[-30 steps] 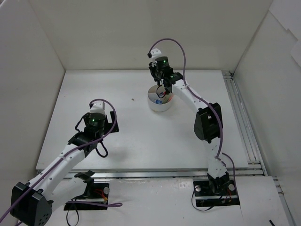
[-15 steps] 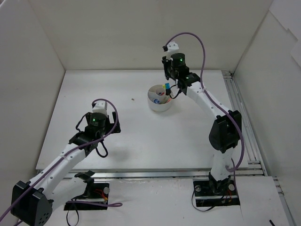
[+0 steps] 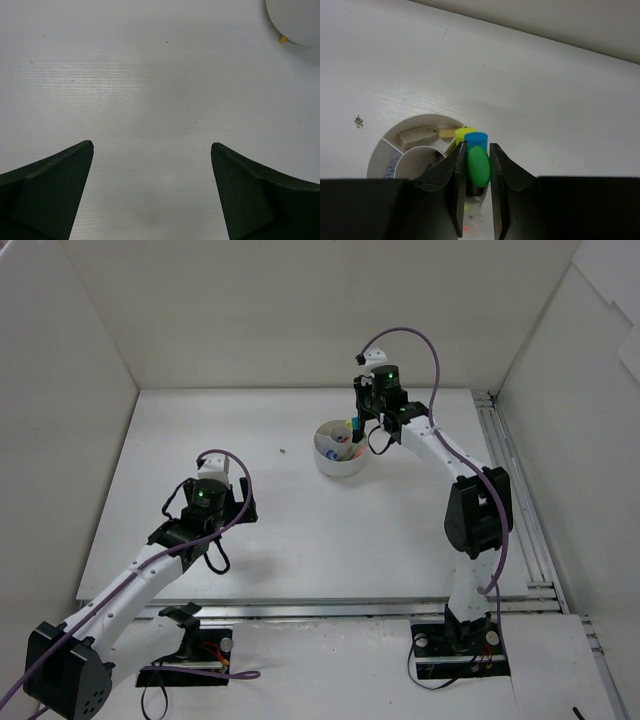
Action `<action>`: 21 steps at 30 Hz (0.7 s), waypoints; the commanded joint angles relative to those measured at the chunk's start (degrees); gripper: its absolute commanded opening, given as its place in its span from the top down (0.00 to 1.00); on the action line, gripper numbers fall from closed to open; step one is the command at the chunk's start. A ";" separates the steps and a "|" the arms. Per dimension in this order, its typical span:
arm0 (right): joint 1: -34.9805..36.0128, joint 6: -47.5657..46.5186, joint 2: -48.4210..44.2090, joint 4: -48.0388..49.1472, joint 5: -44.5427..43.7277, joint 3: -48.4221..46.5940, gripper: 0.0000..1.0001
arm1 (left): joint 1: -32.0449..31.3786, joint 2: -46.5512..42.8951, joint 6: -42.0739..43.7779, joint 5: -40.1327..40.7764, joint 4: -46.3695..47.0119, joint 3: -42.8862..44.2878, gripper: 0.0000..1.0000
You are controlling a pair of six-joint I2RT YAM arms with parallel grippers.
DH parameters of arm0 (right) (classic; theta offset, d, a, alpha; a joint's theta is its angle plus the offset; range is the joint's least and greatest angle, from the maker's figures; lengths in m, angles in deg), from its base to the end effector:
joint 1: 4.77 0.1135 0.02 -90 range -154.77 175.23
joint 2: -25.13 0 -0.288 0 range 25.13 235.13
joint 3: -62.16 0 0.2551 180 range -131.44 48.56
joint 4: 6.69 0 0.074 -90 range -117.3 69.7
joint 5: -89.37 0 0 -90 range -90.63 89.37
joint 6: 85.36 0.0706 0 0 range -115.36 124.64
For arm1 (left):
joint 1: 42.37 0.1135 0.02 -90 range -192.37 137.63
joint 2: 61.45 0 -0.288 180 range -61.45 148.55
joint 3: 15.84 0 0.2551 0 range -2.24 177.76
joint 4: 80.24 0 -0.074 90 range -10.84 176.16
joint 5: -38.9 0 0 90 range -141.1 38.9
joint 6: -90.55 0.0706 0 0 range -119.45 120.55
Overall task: Sort the stationery into containers
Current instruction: Place the stationery in the storage box.
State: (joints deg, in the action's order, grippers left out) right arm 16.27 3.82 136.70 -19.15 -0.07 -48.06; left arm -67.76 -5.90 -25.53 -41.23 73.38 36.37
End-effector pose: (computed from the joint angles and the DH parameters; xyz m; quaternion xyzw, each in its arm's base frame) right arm 0.4863 0.1878 0.3408 -0.1522 0.7721 0.1121 0.6067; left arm 0.2188 -0.0904 0.2650 -0.0484 0.8613 -0.1502 0.4829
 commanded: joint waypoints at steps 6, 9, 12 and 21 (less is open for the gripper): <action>-0.56 3.28 4.18 6.24 3.75 -0.94 1.00 | 0.43 1.31 0.95 -0.11 3.20 1.47 0.00; -0.56 3.10 5.06 6.59 4.01 -0.42 1.00 | 0.43 1.84 1.21 -0.20 3.20 1.73 0.00; -0.47 3.02 5.32 6.67 3.92 0.73 1.00 | 0.43 2.37 1.30 -0.38 3.19 1.91 0.00; -0.47 3.46 4.18 6.50 5.59 1.61 0.73 | 0.43 2.55 1.56 -0.90 3.20 2.26 0.00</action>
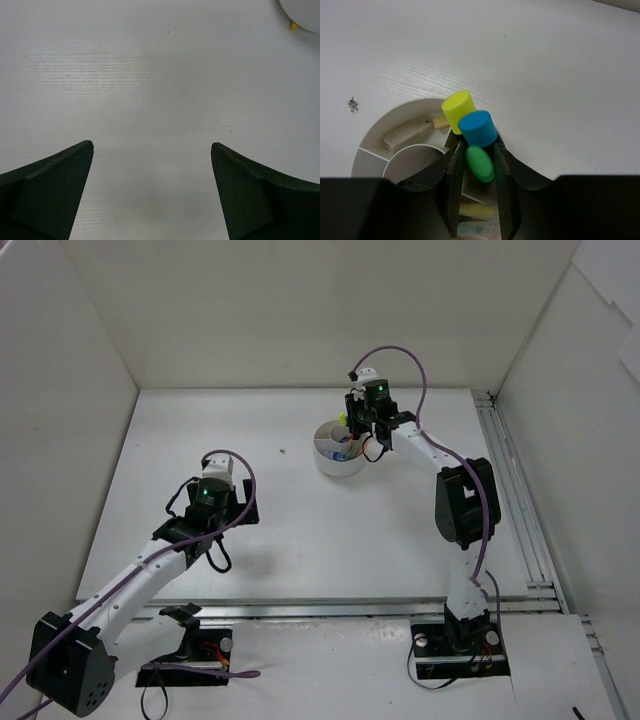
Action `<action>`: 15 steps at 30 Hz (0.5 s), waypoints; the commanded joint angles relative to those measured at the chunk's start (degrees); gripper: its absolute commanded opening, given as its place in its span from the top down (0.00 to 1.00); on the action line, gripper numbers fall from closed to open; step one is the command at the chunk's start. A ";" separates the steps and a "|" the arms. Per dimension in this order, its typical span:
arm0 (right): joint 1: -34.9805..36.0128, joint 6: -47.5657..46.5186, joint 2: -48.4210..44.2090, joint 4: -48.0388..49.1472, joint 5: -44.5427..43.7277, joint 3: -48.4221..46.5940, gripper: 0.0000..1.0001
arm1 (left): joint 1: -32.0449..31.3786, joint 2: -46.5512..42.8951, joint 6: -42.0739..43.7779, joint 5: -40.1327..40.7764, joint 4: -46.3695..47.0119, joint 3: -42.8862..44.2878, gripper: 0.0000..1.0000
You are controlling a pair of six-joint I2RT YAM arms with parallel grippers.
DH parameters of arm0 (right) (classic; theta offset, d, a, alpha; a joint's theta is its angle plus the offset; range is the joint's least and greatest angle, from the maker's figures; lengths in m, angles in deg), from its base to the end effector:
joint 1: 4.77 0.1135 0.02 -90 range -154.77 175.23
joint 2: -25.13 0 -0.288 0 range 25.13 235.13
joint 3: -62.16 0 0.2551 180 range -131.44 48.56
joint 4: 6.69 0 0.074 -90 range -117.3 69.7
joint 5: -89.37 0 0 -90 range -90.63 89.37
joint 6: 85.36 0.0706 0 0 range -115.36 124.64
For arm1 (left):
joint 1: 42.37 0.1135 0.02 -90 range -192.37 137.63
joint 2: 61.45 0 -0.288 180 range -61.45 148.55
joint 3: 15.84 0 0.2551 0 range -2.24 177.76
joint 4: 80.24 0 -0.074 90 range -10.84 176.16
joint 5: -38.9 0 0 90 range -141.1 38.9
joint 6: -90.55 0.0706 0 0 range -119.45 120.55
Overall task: Sort the stationery into containers
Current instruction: Place the stationery in the storage box.
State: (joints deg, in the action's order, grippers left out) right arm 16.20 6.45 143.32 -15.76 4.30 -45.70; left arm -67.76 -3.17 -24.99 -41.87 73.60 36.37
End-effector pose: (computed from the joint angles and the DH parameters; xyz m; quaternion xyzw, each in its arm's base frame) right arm 0.5050 0.2001 0.2737 -0.1602 0.7999 0.1484 0.5590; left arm 0.2251 -0.0943 0.2549 -0.0400 0.8727 -0.1434 0.4650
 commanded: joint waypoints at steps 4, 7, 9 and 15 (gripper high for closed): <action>-0.58 0.57 -4.19 3.02 1.23 -2.33 0.71 | 0.43 -0.89 0.93 -0.79 2.98 2.35 0.00; -0.58 1.45 -5.51 1.80 0.35 -3.65 0.36 | 0.43 -1.59 1.02 -0.97 2.71 2.26 0.00; -0.41 1.80 -7.44 1.79 0.87 -3.30 0.33 | 0.43 -2.29 0.93 -0.97 2.10 2.35 0.00; -0.41 1.98 -16.58 2.40 0.52 0.46 0.25 | 0.43 -5.45 0.93 -1.94 1.31 2.17 0.00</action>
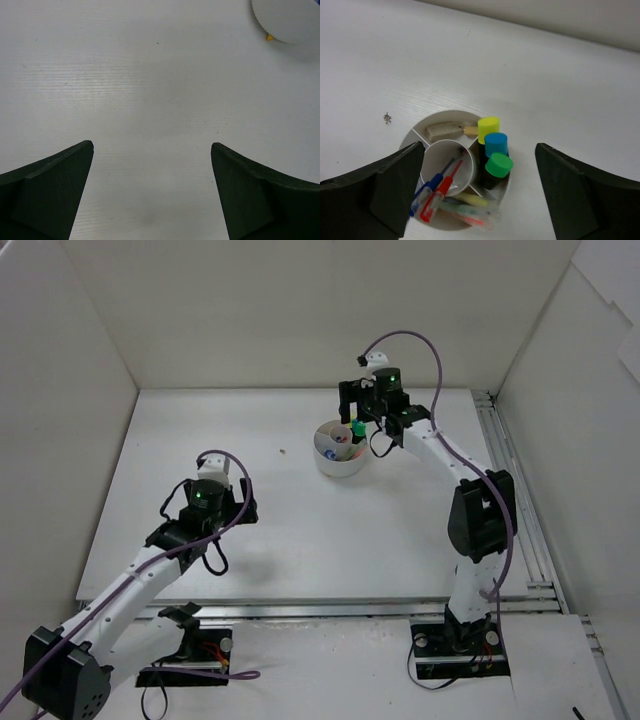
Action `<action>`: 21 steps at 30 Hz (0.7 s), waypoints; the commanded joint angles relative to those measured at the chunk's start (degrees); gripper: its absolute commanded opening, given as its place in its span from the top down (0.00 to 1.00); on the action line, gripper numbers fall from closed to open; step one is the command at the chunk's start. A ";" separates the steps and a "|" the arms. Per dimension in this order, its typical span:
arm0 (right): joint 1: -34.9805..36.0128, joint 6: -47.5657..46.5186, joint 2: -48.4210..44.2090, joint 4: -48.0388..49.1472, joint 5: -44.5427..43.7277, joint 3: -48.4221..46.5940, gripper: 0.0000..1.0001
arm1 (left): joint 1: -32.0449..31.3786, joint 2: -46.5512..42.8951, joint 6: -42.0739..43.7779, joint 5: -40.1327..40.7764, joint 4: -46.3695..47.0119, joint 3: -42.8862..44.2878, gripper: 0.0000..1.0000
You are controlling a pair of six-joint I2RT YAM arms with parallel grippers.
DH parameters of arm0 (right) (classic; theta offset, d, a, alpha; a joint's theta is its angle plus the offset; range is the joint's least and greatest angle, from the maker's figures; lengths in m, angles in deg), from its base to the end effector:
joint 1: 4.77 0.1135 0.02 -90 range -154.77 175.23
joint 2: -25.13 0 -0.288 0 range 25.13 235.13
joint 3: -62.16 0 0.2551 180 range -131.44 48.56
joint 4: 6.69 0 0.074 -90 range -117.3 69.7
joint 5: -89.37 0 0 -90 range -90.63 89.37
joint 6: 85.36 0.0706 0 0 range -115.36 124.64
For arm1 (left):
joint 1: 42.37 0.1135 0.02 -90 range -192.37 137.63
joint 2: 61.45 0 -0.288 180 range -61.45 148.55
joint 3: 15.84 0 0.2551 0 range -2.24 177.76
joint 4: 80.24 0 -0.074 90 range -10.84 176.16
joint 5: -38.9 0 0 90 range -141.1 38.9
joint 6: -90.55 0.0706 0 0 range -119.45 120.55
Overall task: Sort the stationery into containers
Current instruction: Reset both arms
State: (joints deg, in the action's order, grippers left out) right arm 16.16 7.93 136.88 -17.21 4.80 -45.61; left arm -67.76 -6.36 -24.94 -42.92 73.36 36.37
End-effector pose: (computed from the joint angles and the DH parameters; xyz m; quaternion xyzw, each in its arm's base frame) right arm 0.4841 0.1923 0.3272 -0.1498 0.7760 0.1649 0.5901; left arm 0.2170 -0.0919 0.2665 -0.0368 0.8606 -0.1610 0.4817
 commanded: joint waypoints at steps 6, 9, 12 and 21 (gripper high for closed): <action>-0.36 2.07 -24.10 4.64 -4.18 8.89 0.02 | 0.43 -6.48 0.10 -1.86 0.05 2.26 0.00; -0.45 4.53 -31.39 3.42 -9.01 15.12 0.02 | 0.43 -8.07 -0.96 -1.60 -1.70 3.05 0.00; -0.45 8.21 -39.04 0.61 -13.93 23.46 0.02 | 0.43 -8.95 -2.36 1.20 -5.03 4.63 0.00; -0.36 18.42 -65.41 -7.22 -22.39 46.77 0.02 | 0.43 -13.95 -7.64 10.26 -14.45 7.35 0.00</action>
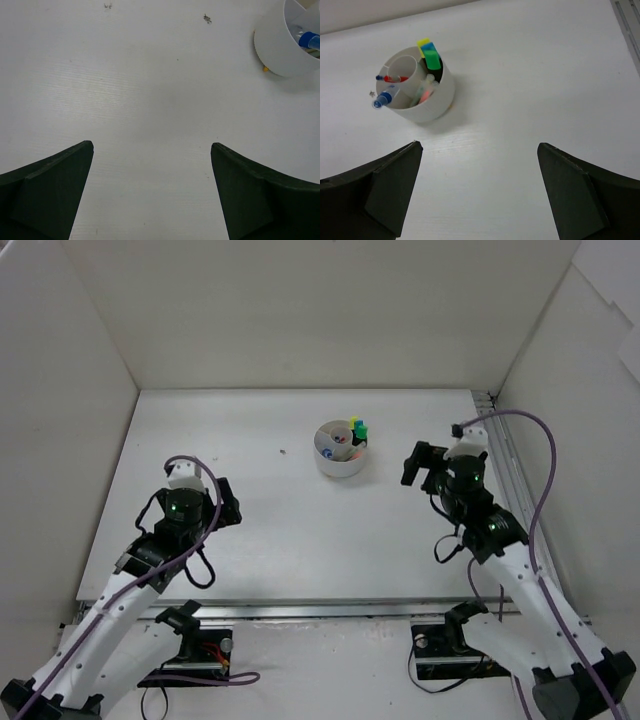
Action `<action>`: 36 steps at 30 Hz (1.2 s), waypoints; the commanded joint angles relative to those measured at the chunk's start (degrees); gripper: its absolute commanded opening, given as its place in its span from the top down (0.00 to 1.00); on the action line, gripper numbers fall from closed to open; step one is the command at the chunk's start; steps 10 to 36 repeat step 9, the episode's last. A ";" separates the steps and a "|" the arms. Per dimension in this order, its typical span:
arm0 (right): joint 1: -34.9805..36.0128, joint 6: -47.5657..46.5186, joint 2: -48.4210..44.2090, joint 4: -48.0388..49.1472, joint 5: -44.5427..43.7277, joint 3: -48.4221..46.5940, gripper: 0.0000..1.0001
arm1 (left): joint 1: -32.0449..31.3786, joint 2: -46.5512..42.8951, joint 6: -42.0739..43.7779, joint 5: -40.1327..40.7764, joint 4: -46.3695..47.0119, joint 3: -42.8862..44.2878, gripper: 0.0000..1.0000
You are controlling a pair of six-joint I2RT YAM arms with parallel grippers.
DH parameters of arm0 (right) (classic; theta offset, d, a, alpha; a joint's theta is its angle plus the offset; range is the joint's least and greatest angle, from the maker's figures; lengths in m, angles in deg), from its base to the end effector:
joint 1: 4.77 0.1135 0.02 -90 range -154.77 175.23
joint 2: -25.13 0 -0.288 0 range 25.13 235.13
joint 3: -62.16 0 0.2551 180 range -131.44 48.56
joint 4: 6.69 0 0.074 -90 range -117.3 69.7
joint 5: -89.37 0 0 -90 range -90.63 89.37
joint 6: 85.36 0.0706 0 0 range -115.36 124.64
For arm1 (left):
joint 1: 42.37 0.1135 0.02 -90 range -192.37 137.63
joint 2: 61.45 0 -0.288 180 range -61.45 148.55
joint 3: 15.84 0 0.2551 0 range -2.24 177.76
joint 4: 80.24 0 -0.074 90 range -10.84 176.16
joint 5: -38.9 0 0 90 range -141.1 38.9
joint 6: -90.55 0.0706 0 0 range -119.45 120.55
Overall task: Sort the stationery into containers
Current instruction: Reset both arms
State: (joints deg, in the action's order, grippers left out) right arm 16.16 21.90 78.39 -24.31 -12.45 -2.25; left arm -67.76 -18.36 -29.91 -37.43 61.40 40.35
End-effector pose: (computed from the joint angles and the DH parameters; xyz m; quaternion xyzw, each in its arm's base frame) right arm 0.2295 0.0723 0.3775 0.0448 0.7437 0.1442 0.6512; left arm 0.1762 -0.0652 0.3072 -0.1007 0.8350 -0.1601 0.5168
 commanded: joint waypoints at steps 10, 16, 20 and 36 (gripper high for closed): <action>-0.36 5.68 -20.03 -7.33 -10.07 8.70 0.02 | 0.43 -4.51 -3.64 7.60 -5.92 4.78 0.00; -0.36 5.68 -20.03 -7.33 -10.07 8.70 0.02 | 0.43 -4.51 -3.64 7.60 -5.92 4.78 0.00; -0.36 5.68 -20.03 -7.33 -10.07 8.70 0.02 | 0.43 -4.51 -3.64 7.60 -5.92 4.78 0.00; -0.36 5.68 -20.03 -7.33 -10.07 8.70 0.02 | 0.43 -4.51 -3.64 7.60 -5.92 4.78 0.00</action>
